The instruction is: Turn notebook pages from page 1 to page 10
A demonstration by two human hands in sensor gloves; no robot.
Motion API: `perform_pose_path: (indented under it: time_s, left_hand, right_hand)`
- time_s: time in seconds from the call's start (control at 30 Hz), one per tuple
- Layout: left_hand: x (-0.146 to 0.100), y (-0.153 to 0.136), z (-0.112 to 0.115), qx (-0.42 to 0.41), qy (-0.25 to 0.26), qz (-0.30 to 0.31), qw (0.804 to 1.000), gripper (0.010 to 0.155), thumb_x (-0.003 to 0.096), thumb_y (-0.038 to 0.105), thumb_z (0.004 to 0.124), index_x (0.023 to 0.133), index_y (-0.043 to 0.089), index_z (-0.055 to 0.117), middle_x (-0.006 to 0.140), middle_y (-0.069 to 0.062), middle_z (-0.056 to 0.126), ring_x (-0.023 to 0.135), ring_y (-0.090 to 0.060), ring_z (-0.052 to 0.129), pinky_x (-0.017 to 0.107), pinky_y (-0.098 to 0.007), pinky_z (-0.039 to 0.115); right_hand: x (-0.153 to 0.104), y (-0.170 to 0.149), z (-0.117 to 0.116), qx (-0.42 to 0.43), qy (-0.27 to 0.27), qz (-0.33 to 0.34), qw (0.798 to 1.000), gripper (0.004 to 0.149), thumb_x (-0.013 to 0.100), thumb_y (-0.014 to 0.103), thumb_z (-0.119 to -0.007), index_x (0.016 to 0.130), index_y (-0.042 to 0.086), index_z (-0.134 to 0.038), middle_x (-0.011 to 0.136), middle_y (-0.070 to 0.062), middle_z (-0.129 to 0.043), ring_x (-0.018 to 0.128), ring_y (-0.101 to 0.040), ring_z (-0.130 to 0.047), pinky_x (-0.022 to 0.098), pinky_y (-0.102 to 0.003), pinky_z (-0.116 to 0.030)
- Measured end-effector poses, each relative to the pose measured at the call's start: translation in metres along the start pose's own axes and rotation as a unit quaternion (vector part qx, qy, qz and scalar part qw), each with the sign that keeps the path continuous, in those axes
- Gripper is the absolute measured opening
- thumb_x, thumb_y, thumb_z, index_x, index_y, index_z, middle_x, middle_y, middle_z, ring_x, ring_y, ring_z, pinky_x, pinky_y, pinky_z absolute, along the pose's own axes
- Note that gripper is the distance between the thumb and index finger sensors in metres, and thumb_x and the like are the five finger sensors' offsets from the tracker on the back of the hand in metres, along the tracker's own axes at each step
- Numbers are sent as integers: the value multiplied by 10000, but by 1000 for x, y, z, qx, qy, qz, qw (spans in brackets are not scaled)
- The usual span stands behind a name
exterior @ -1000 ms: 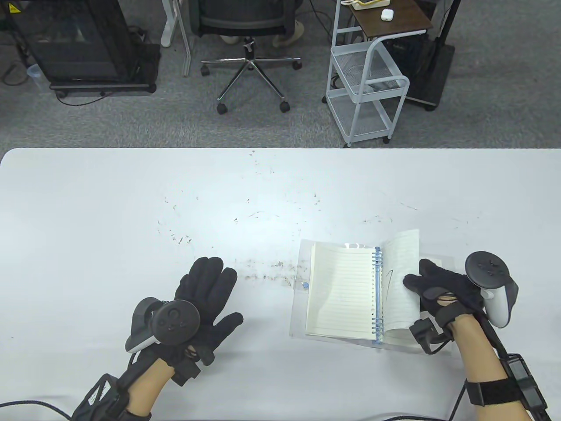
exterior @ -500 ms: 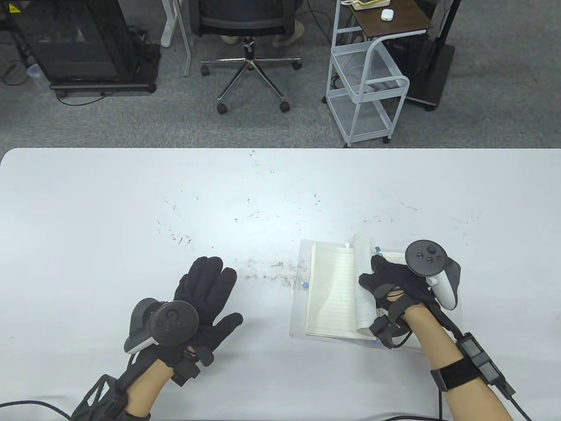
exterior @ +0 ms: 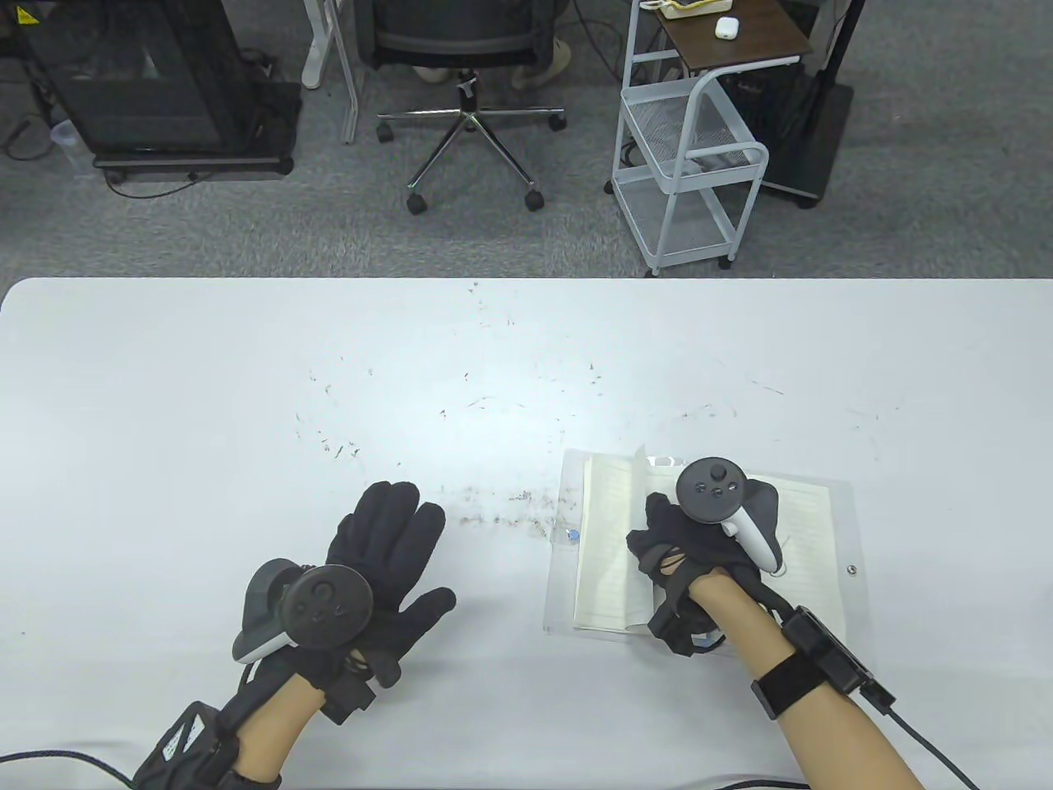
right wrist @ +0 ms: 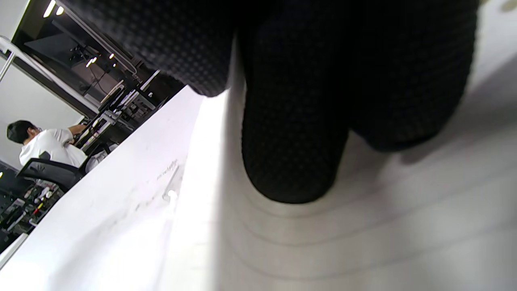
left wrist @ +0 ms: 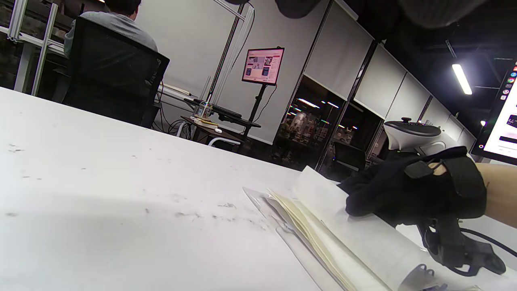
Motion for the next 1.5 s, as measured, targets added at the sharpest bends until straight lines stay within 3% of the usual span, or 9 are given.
perform_pose_path:
  time_s: [0.27, 0.43, 0.63, 0.8, 0.93, 1.1, 1.27, 1.4, 1.5]
  left_hand:
    - [1, 1, 1, 1, -7, -1, 1000, 841, 458, 678, 641, 1136, 243, 400, 1189, -112, 249, 1136, -473, 216, 733, -710, 385]
    - [1, 1, 2, 2, -8, -3, 1000, 843, 458, 678, 640, 1137, 241, 398, 1189, -112, 248, 1137, -472, 215, 734, -709, 384]
    - [1, 1, 0, 4, -5, -3, 1000, 841, 457, 677, 642, 1136, 243, 402, 1190, -111, 250, 1136, -473, 216, 733, -710, 386]
    - [2, 1, 1, 3, -5, -5, 1000, 841, 457, 678, 641, 1136, 243, 402, 1189, -109, 249, 1136, -473, 216, 733, -710, 385]
    - [2, -1, 0, 3, -5, -8, 1000, 842, 457, 677, 642, 1136, 241, 402, 1189, -110, 250, 1137, -473, 215, 733, -710, 385]
    - [2, -1, 1, 3, -7, -9, 1000, 843, 457, 677, 641, 1137, 241, 400, 1189, -111, 247, 1137, -473, 215, 734, -709, 385]
    - [2, -1, 2, 3, -11, -12, 1000, 843, 457, 678, 640, 1137, 242, 399, 1189, -110, 248, 1136, -473, 215, 734, -709, 385]
    - [2, -1, 2, 2, -10, -13, 1000, 844, 457, 678, 640, 1137, 242, 397, 1189, -111, 247, 1136, -473, 214, 733, -710, 385]
    - [2, -1, 2, 2, -11, -14, 1000, 841, 459, 678, 639, 1137, 243, 396, 1190, -109, 244, 1136, -473, 213, 734, -709, 383]
  right_hand:
    - [-1, 4, -12, 4, 23, 17, 1000, 715, 479, 403, -821, 898, -78, -497, 746, -269, -864, 383, -235, -1127, 273, -423, -936]
    - [-4, 0, -5, 27, 23, 19, 999, 722, 481, 419, -814, 904, -69, -491, 760, -281, -857, 388, -250, -1123, 274, -434, -932]
    - [-18, -17, 37, 61, -41, 13, 997, 785, 480, 459, -806, 933, -49, -416, 812, -293, -807, 475, -314, -1082, 332, -486, -895]
    - [-32, -49, 77, 73, -83, -14, 994, 877, 493, 527, -784, 975, 7, -266, 951, -331, -602, 762, -532, -797, 508, -660, -679]
    - [-39, -86, 93, 25, -85, -64, 994, 915, 495, 577, -774, 988, 39, -222, 1015, -331, -473, 866, -622, -559, 567, -734, -518]
    - [-40, -126, 87, -55, -43, -112, 991, 989, 493, 661, -745, 987, 65, -129, 1040, -353, -286, 901, -683, -282, 581, -788, -351]
    - [-36, -144, 65, -91, 44, -145, 984, 1077, 482, 711, -719, 938, 85, 29, 977, -397, -49, 868, -686, -47, 555, -822, -178]
    - [-34, -145, 52, -134, 87, -151, 976, 1117, 471, 724, -727, 913, 86, 76, 938, -404, 21, 841, -681, 20, 548, -826, -136]
    - [-34, -142, 51, -156, 76, -154, 973, 1112, 467, 712, -724, 907, 75, 74, 939, -400, -1, 844, -676, 1, 547, -823, -152]
Point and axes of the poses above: the tracker on the back of each hand, its own y axis roughly to the thumb side, its own x axis roughly from the wrist to the fingertips, z = x × y, the point moved 4 cm from there along x, roughly from the wrist to the fingertips
